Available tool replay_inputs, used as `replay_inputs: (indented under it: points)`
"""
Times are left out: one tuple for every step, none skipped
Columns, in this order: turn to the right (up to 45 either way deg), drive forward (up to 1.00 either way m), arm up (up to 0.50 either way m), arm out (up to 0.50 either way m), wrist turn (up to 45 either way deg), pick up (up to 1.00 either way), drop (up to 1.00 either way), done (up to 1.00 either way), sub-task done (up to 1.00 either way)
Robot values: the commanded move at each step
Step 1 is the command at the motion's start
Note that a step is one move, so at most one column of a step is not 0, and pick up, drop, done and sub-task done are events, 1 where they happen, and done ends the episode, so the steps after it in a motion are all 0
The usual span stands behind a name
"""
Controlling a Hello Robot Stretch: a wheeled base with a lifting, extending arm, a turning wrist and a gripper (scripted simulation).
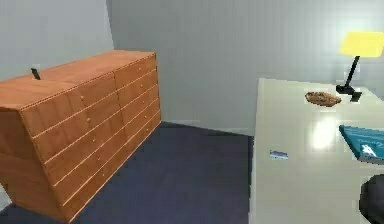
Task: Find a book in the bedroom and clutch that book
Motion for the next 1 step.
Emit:
replay_inputs:
  points:
    - [-39.0, 0.00, 0.00, 0.00, 0.0, 0.00, 0.00, 0.00, 0.00]
